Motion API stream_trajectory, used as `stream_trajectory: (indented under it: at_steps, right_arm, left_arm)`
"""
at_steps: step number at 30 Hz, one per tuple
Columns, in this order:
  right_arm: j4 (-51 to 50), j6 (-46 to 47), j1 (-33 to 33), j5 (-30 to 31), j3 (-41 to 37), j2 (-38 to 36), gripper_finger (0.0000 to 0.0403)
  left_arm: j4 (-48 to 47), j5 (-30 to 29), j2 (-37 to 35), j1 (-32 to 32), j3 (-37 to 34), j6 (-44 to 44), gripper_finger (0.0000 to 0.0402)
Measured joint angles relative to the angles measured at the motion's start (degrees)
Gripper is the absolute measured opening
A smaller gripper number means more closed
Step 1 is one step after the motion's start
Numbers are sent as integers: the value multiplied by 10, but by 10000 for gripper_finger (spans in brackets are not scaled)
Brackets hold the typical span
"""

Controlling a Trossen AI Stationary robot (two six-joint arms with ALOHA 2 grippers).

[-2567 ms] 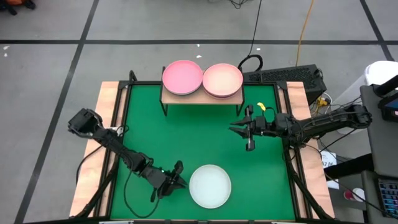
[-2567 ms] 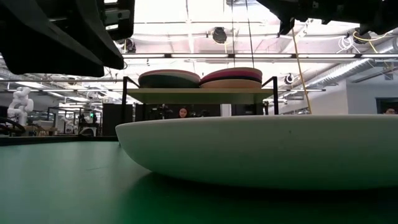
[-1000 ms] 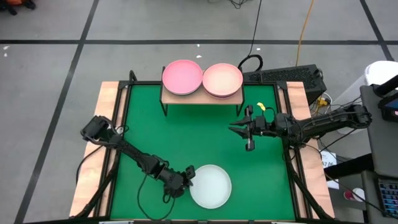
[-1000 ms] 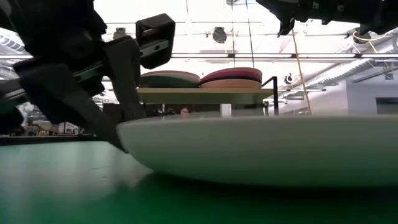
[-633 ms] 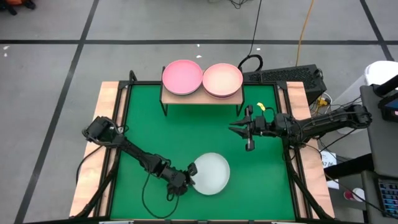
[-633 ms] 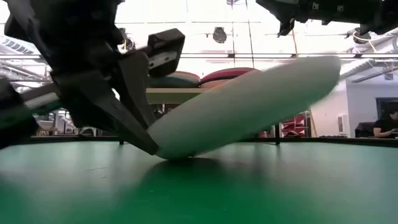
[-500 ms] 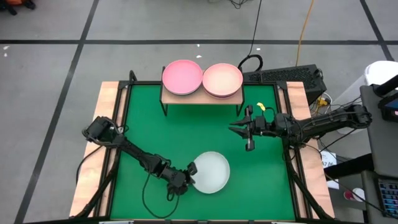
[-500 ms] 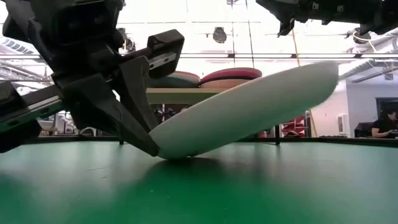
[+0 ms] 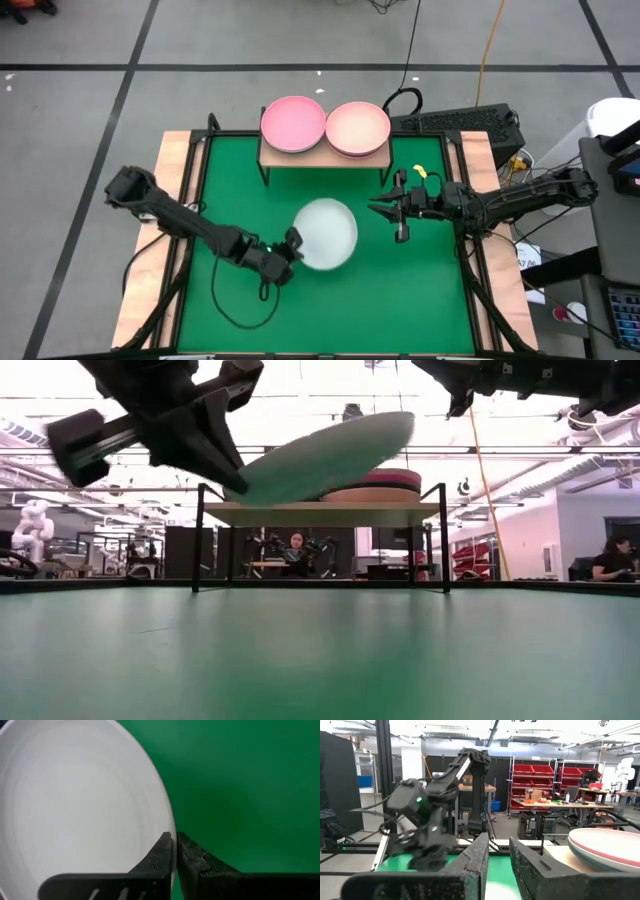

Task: Place and stack plates onto a shelf
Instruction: Stack the white plate on top of the light pink plate

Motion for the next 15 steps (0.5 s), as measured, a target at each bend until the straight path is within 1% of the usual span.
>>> stream_trajectory:
  at_steps: [4,15]
  right_arm:
    - [3,0,0,0,0,0,64]
    - [1,0,0,0,0,0,63]
  left_arm:
    - [-56,-6,-46,37,0,15,10]
    - [-42,-11,-136,165,1,140,10]
